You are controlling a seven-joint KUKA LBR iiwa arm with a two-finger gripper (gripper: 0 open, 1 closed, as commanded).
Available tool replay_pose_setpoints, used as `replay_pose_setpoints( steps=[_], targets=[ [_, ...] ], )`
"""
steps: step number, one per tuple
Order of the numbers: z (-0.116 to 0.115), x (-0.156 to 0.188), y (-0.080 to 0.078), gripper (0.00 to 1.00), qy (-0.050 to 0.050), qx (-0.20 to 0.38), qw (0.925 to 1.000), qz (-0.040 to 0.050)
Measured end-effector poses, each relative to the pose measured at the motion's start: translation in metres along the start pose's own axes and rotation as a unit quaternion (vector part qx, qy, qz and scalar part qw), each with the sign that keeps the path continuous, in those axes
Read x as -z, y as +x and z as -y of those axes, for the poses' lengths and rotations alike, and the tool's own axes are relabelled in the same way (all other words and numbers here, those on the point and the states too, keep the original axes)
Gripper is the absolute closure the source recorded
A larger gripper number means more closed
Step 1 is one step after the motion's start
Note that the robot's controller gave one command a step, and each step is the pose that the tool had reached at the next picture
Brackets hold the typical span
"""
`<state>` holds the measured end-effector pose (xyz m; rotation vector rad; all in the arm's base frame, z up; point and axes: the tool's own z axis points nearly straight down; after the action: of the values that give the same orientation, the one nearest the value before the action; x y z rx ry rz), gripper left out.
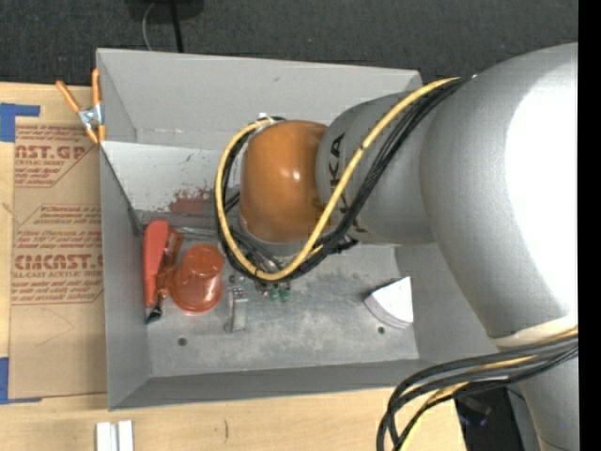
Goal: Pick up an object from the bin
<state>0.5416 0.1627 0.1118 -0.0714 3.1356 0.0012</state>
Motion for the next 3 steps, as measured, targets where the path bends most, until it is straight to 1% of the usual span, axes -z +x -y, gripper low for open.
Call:
replay_pose_setpoints(
  steps=[1, 2, 3],
  targets=[
    [-0.035, -0.028, -0.011, 0.0, -0.001, -0.011, 0.9999, -0.0019],
    [-0.025, -0.039, -0.03, 1.0, -0.002, 0.085, 0.9964, 0.0034],
    [-0.025, -0.039, -0.03, 1.0, -0.002, 0.085, 0.9964, 0.0033]
  ],
)
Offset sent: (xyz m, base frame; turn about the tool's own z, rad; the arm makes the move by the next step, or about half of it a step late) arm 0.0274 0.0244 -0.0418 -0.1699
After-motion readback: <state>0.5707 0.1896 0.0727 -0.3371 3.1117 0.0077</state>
